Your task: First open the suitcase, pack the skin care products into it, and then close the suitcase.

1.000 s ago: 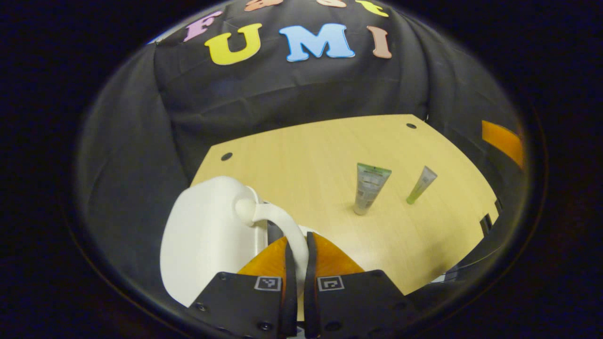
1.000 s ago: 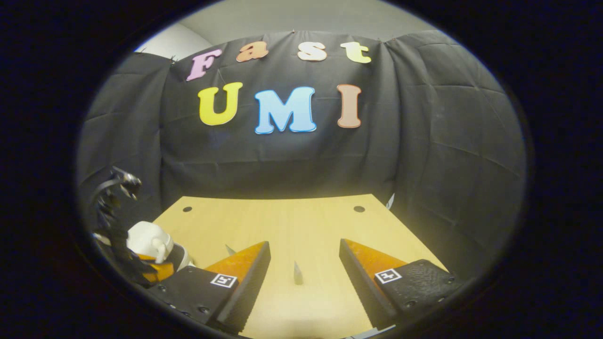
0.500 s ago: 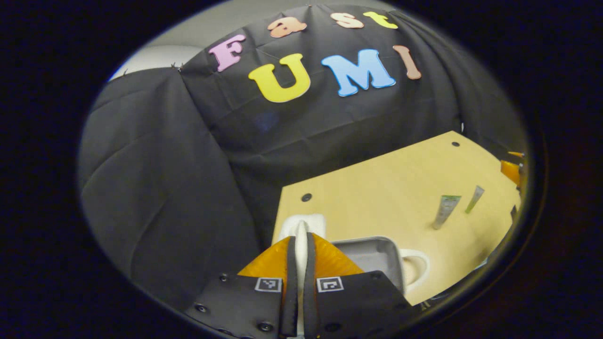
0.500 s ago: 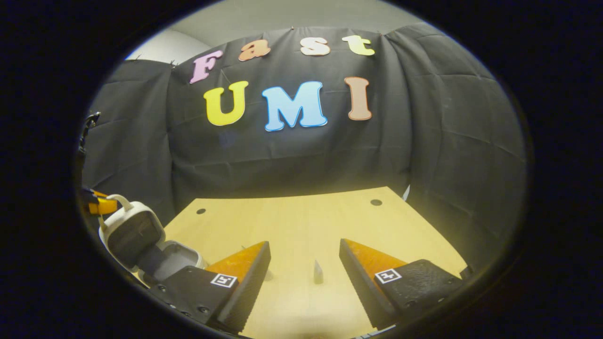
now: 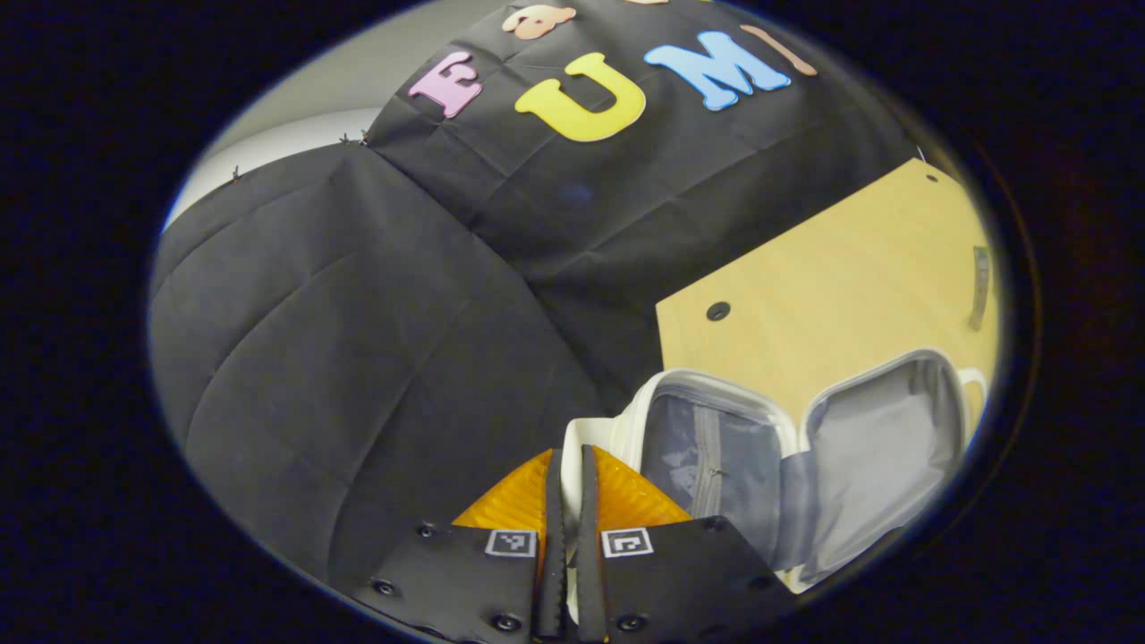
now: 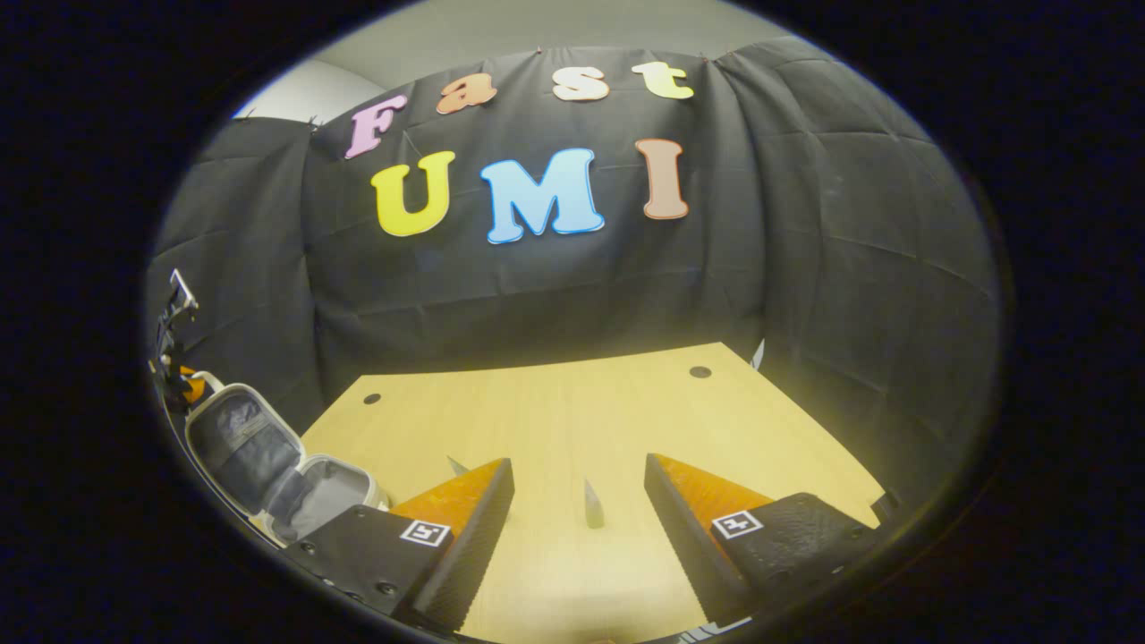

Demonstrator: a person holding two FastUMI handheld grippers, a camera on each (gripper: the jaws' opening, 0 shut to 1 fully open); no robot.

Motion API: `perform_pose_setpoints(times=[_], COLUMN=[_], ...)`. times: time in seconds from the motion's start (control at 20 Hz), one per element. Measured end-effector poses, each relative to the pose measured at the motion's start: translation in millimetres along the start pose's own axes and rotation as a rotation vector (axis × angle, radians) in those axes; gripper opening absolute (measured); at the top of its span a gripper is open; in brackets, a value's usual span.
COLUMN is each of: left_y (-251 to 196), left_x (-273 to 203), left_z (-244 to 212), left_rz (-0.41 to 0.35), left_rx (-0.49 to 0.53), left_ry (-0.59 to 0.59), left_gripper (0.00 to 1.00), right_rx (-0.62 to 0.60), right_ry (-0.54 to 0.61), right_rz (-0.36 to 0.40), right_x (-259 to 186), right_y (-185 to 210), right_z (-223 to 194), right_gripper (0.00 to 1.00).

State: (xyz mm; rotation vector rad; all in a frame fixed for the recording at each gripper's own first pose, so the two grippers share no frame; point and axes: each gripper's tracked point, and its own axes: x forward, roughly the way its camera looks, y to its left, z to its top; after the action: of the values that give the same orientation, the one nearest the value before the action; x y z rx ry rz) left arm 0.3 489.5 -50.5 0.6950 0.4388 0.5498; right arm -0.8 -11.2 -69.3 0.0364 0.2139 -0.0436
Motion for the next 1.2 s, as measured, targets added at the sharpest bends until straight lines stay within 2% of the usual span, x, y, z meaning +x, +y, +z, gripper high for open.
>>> perform_pose_setpoints(times=[0.1,0.2,0.3,0.5,0.55,0.6,0.65,0.75,0.8,0.9,0.95,1.1,1.2], left_y=[-1.5,0.9,-1.1,-17.2,-13.8,-11.6,-10.2,-4.3,-13.0,-45.2,-69.6,-188.2,-277.6], left_x=[15.6,36.0,56.5,90.7,97.0,103.6,104.3,82.7,67.9,43.2,28.0,-30.6,-78.0], left_z=[-22.3,-40.5,-61.7,-105.6,-115.2,-119.3,-115.8,-89.6,-67.9,-12.6,17.3,107.9,153.2], left_rz=[0.031,0.045,0.039,-0.011,0.024,0.046,0.054,0.081,0.061,-0.003,-0.065,-0.372,-0.573], left_rx=[0.029,0.008,-0.042,-0.063,-0.049,-0.049,-0.072,-0.089,-0.092,-0.086,-0.090,-0.119,-0.130], left_ry=[0.019,0.053,0.110,0.219,0.254,0.253,0.227,0.163,0.124,0.020,-0.046,-0.223,-0.282], left_gripper=[0.12,0.13,0.12,0.12,0.12,0.26,0.30,1.00,0.98,0.99,0.99,0.98,0.98], right_rx=[-0.012,-0.024,-0.023,-0.068,-0.074,-0.075,-0.074,-0.067,-0.057,-0.037,-0.031,-0.019,-0.014], right_ry=[-0.005,-0.008,0.005,0.007,0.014,0.019,0.022,0.033,0.039,0.051,0.058,0.069,0.074], right_rz=[-0.022,-0.033,-0.025,-0.007,-0.002,0.002,0.001,-0.008,-0.012,-0.017,-0.020,-0.027,-0.033], right_x=[-2.5,-2.2,-1.1,-1.9,-1.0,-1.6,-1.1,1.9,2.7,6.1,7.4,9.9,10.7], right_y=[-5.5,-7.9,-4.1,4.1,5.3,5.0,3.9,0.3,-1.9,-3.8,-5.0,-7.9,-11.2], right_z=[-0.1,-0.3,-3.0,-4.5,-6.3,-8.2,-9.3,-10.8,-12.9,-15.5,-16.2,-19.6,-19.4], right_gripper=[0.90,0.90,0.90,0.90,0.90,0.90,0.90,0.90,0.90,0.90,0.90,0.90,0.90])
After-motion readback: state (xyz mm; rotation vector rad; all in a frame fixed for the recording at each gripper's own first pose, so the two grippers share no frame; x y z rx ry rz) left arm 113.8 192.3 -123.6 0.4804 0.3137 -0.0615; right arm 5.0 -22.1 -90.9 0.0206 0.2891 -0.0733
